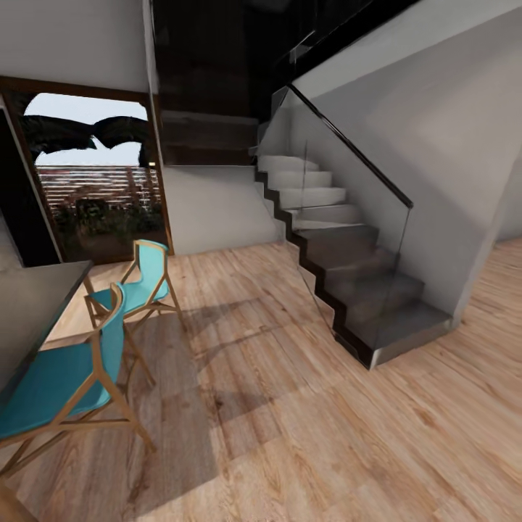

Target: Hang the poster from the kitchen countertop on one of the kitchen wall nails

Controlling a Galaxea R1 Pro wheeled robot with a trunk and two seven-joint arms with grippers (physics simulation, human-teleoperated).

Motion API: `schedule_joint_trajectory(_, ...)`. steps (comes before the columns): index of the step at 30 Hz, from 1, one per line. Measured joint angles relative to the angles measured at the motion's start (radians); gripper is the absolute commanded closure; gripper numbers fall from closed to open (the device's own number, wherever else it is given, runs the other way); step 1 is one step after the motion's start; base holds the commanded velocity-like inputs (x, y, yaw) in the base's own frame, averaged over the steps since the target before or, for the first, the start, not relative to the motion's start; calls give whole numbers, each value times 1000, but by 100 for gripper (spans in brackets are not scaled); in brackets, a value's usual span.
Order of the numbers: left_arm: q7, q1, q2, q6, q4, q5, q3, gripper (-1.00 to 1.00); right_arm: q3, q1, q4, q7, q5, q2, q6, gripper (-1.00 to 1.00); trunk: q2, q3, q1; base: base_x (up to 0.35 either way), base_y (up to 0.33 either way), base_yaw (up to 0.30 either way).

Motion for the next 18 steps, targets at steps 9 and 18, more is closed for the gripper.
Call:
schedule_joint_trajectory(9,0,0,0,0,0,0,0,-100,0,0,0,0,0,1,0,-100,0,0,0,-182,252,290)
schedule_joint_trajectory(18,0,0,0,0,0,0,0,-100,1,0,1,-1,1,1,0,-100,0,0,0,-45,55,290)
